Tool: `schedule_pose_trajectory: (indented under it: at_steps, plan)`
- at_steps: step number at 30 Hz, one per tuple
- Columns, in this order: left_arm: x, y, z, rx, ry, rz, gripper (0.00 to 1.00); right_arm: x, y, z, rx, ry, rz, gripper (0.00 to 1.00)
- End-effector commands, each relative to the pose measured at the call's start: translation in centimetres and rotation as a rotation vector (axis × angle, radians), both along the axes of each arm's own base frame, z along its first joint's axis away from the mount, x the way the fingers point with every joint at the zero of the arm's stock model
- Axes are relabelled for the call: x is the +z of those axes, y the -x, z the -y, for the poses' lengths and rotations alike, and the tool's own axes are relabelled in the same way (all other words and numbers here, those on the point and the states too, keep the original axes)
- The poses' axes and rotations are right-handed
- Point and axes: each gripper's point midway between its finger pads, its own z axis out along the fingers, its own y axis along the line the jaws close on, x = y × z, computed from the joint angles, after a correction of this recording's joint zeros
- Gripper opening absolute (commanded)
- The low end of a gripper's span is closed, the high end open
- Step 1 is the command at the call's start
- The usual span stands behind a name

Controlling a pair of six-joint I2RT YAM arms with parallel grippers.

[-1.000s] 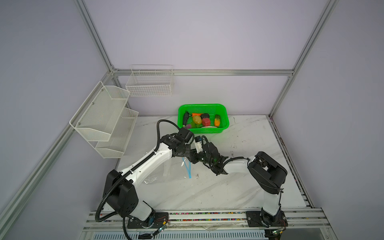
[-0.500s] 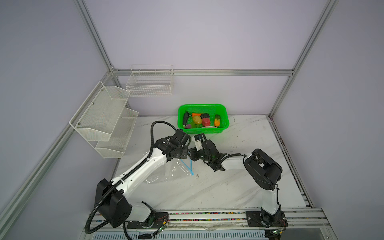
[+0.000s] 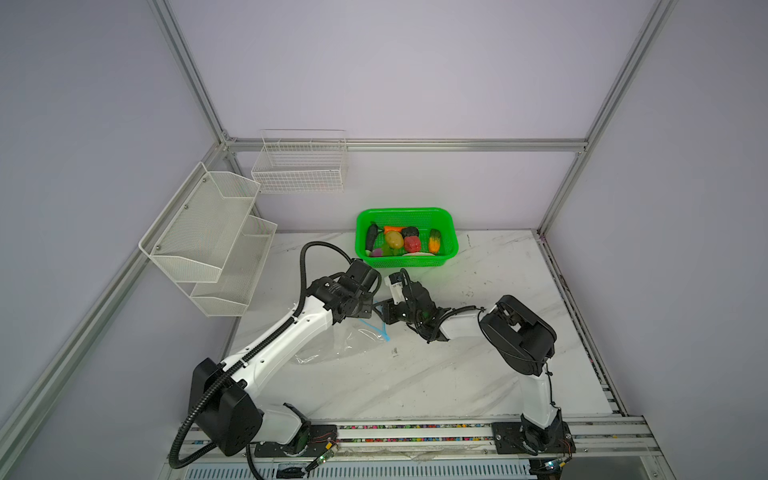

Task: Place the food in the zip-top bag and seal the zipper
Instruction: 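Release the zipper with the right gripper and move it toward the green basket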

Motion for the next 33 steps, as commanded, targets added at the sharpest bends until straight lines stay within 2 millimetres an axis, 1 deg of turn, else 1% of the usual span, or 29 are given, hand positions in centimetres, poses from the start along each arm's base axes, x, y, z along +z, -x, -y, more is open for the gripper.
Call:
schedule_pose_trajectory:
  at_steps: [1, 4, 6, 7, 10, 12, 14, 16, 20, 25, 28, 33]
  plan:
    - [-0.5, 0.1, 0.2, 0.013, 0.01, -0.017, 0.0, 1.3, 0.8, -0.2, 0.002, -0.031, -0.019, 0.36]
    - [-0.5, -0.1, 0.4, 0.019, 0.023, -0.009, 0.0, 3.1, 2.0, 0.4, -0.008, -0.06, -0.047, 0.38]
    - [-0.4, -0.3, 0.5, 0.023, 0.032, -0.001, 0.0, 4.0, 2.7, 1.3, -0.023, -0.058, -0.062, 0.41]
    - [-1.5, -0.6, 0.7, 0.025, 0.017, -0.027, 0.0, 4.5, 3.1, 1.8, -0.029, -0.053, -0.066, 0.44]
    - [-2.0, -0.8, 0.8, 0.033, 0.018, -0.042, 0.0, 5.4, 3.8, 3.1, -0.058, -0.02, -0.093, 0.47]
    - [-2.2, -0.9, 1.0, 0.04, 0.022, -0.054, 0.0, 5.3, 3.0, 4.3, -0.097, 0.08, -0.08, 0.47]
    - [-2.4, -1.0, 1.0, 0.048, 0.025, -0.059, 0.0, 5.1, 2.0, 4.9, -0.11, 0.169, -0.068, 0.47]
    - [-2.6, -1.1, 0.9, 0.061, 0.022, -0.062, 0.0, 5.4, 0.4, 5.4, -0.129, 0.24, -0.039, 0.46]
    - [-2.6, -1.4, 0.5, 0.092, 0.022, -0.056, 0.0, 6.7, -3.1, 6.9, -0.192, 0.295, -0.002, 0.46]
    - [-2.3, -1.8, 0.3, 0.11, 0.021, -0.042, 0.0, 7.5, -6.3, 8.4, -0.25, 0.352, 0.027, 0.46]
    - [-2.4, -2.0, 0.3, 0.107, 0.018, -0.046, 0.0, 7.4, -7.4, 9.1, -0.276, 0.359, 0.031, 0.46]
    - [-2.6, -2.2, 0.5, 0.112, 0.016, -0.051, 0.0, 7.5, -8.5, 10.5, -0.316, 0.389, 0.034, 0.47]
